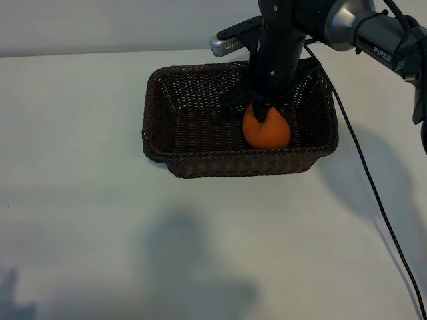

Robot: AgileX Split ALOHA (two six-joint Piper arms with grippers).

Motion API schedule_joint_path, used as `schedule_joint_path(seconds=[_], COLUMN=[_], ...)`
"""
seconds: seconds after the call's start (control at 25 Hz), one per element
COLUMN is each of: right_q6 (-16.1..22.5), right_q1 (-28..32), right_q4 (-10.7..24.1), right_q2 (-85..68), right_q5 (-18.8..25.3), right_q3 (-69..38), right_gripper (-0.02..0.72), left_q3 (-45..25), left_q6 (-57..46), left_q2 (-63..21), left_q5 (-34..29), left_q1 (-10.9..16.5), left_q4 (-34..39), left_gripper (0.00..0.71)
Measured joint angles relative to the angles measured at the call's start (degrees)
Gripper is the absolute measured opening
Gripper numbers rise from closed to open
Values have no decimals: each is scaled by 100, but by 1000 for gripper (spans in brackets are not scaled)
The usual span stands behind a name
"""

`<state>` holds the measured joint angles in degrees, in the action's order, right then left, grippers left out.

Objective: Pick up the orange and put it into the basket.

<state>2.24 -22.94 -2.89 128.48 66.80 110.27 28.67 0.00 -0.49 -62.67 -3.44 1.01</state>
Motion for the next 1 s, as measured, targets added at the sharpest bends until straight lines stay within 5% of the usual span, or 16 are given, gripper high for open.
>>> schedule_joint_path(seconds=[0.28, 0.36, 0.52, 0.72, 1.0], right_q6=[5, 5, 17, 27, 145], right_q1=[0, 0, 0, 96, 1112], right_q4=[0, 0, 64, 643, 985], right_q2=[-43, -101, -344, -523, -669], right_q5=[24, 30, 64, 294, 299], right_q3=[0, 0, 50, 510, 687], right_gripper=[579, 641, 652, 613, 601], left_q3=[0, 0, 0, 0, 0], left_q6=[-32, 0, -32, -32, -32], left_q2=[0, 0, 0, 0, 0], left_q5=[0, 0, 0, 0, 0], left_q1=[0, 0, 0, 0, 0], left_q4=[0, 0, 0, 0, 0], left_gripper=[593, 593, 593, 593, 593])
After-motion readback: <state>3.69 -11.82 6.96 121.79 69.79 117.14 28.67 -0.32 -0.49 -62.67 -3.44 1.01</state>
